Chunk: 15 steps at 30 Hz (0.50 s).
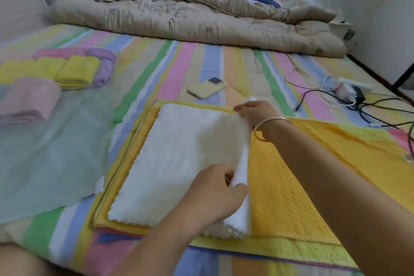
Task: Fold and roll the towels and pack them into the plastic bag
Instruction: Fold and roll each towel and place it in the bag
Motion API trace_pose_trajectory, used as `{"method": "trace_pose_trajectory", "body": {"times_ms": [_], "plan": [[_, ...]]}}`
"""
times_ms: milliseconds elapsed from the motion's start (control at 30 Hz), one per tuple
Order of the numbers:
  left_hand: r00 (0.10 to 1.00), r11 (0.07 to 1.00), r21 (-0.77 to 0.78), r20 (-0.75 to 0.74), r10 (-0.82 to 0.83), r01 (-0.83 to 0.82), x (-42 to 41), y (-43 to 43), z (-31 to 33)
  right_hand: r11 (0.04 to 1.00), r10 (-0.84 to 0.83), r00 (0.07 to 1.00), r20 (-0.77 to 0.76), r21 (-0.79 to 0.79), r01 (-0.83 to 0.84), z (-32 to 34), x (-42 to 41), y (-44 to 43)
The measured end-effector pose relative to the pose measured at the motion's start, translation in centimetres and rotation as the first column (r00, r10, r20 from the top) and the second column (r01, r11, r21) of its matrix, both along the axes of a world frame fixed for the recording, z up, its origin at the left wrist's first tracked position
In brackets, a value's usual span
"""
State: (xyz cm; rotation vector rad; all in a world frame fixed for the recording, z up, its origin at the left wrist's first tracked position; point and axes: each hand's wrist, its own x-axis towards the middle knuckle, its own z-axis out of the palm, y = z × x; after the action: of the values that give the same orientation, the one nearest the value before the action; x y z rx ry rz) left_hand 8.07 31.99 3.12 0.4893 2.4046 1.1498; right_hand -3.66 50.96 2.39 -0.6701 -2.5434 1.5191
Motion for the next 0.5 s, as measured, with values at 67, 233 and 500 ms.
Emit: {"method": "trace_pose_trajectory", "body": {"times_ms": [67, 233, 500], "plan": [[0.996, 0.992, 0.096, 0.052, 0.076, -0.081, -0.6, -2.9, 0.0, 0.991, 0.023, 1.000, -0.017, 0.136, -0.021, 0.5, -1.6, -2.5], [0.968, 0.961, 0.117, 0.013, 0.251, -0.251, -2.7, -9.9, -2.1, 0.941, 0.060, 0.998, 0.024, 0.331, -0.065, 0.2, -5.1, -9.6], [0.909, 0.914, 0.080, -0.104, 0.405, -0.398, -3.6, -15.0, -5.4, 0.883, 0.067, 0.989, 0.134, 0.454, -0.121, -2.2, -8.3, -15.8]]}}
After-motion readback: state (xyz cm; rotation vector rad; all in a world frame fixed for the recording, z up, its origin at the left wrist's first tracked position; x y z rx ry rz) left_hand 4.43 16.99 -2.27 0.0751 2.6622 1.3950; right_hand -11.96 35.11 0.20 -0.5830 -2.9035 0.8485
